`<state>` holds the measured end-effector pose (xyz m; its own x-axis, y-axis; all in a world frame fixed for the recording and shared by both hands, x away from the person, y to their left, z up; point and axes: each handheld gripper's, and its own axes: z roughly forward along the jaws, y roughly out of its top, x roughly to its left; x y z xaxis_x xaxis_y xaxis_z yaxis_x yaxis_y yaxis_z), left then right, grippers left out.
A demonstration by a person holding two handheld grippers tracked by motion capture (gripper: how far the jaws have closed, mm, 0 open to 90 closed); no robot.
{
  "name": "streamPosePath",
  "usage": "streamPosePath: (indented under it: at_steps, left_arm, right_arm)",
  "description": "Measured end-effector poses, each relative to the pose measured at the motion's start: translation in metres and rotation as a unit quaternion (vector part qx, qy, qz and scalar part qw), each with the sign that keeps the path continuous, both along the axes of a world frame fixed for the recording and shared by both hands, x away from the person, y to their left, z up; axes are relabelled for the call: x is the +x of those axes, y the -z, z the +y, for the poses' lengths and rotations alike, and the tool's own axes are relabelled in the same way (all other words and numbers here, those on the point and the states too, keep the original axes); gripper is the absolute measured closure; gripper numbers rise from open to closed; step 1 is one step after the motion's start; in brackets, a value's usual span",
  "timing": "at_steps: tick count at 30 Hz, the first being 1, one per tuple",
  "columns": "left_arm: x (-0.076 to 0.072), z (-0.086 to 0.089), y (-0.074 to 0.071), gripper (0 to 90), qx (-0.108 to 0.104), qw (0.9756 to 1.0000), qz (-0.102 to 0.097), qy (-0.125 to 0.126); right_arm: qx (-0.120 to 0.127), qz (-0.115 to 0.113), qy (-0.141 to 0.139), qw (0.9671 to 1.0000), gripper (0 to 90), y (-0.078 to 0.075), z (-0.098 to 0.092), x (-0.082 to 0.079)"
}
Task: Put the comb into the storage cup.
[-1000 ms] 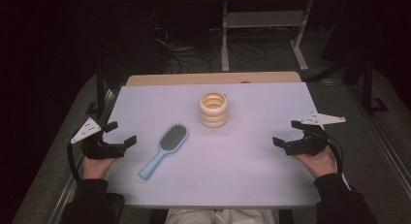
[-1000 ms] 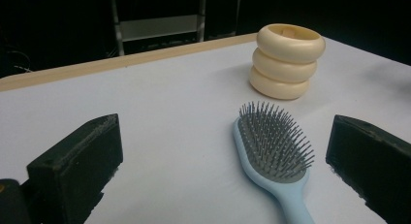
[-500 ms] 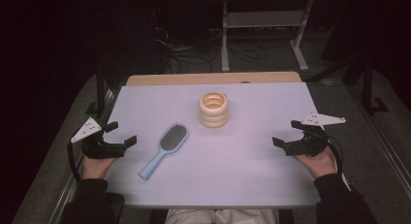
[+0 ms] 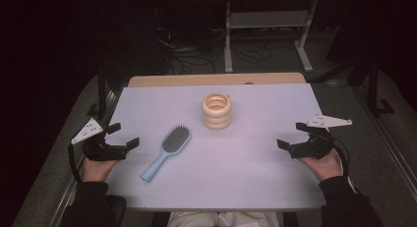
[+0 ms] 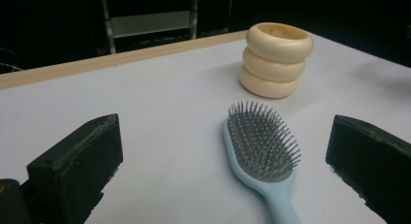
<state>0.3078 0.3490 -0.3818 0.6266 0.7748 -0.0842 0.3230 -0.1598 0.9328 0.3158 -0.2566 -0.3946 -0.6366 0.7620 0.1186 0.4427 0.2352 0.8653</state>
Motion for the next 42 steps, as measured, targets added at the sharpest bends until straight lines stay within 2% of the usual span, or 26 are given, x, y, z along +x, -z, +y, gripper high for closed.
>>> streamPosePath:
  at_steps: [2, 11, 24, 35, 39, 40, 42]
  left_arm:
    - [0.000, -0.006, 0.000, 0.0, 0.014, 0.9998, 0.004, 0.010]
    - [-0.001, -0.022, -0.001, 0.0, 0.046, 0.9981, 0.012, 0.040]
    - [-0.002, -0.039, 0.000, 0.0, 0.067, 0.9946, 0.024, 0.075]
    - [-0.001, -0.050, 0.004, 0.0, 0.092, 0.9891, 0.049, 0.104]
    - [-0.002, -0.050, 0.005, 5.3, 0.093, 0.9873, 0.049, 0.120]
    - [-0.001, -0.051, 0.005, 7.6, 0.095, 0.9856, 0.052, 0.130]
    - [-0.001, -0.051, 0.005, 10.1, 0.097, 0.9848, 0.053, 0.133]
  right_arm:
    - [0.000, 0.001, -0.001, 1.0000, 0.0, 0.000, 0.000, 0.000]
    - [-0.005, 0.006, -0.006, 0.9999, 0.0, 0.001, 0.002, 0.001]
    - [-0.010, 0.009, -0.012, 0.9998, 0.0, 0.002, 0.004, 0.001]
    - [-0.015, 0.012, -0.018, 0.9997, 0.0, 0.003, 0.006, 0.001]
    - [-0.016, 0.013, -0.018, 0.9996, 0.0, 0.003, 0.006, 0.001]
    - [-0.016, 0.013, -0.019, 0.9996, 0.0, 0.003, 0.006, 0.001]
    - [-0.017, 0.013, -0.020, 0.9996, 0.0, 0.004, 0.006, 0.001]
